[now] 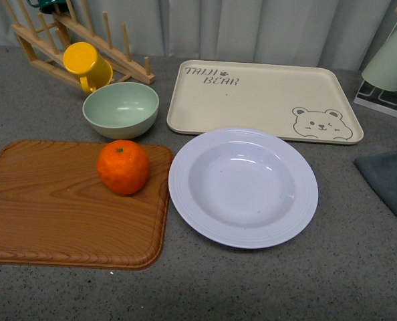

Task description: Place orange and plate with both arms

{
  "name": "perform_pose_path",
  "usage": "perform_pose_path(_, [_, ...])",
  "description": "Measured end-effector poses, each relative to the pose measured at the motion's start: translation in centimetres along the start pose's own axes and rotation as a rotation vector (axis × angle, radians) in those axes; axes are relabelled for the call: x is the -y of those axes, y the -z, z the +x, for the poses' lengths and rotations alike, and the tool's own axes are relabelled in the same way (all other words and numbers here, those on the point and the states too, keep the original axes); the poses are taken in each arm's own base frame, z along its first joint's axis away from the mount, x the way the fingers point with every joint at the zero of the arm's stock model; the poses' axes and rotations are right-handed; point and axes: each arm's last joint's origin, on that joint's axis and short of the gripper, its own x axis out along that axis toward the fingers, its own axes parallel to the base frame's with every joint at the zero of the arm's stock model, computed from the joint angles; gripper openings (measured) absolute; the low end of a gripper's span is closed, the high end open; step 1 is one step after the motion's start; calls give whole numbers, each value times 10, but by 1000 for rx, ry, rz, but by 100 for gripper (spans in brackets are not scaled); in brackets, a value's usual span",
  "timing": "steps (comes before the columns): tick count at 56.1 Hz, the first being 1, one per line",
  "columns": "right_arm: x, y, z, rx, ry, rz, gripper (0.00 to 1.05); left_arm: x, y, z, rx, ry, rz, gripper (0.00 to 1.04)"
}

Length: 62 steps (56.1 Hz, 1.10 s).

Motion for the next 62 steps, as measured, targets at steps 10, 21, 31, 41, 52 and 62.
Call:
perform_pose_path(10, [0, 0, 0, 0, 0, 0, 96, 0, 0, 0, 0, 0, 0, 98])
perform_pose_path(21, [0, 0, 0, 0, 0, 0, 96, 0, 0, 0, 0, 0, 0, 98])
perform_pose_path(31, [0, 0, 0, 0, 0, 0, 96, 0, 0, 0, 0, 0, 0, 98])
perform_pose_path(41, [0, 0, 0, 0, 0, 0, 96, 0, 0, 0, 0, 0, 0, 98])
perform_pose_path(52, [0, 0, 0, 0, 0, 0, 96, 0, 0, 0, 0, 0, 0, 98])
perform_pose_path(62, [0, 0, 0, 0, 0, 0, 96, 0, 0, 0, 0, 0, 0, 98])
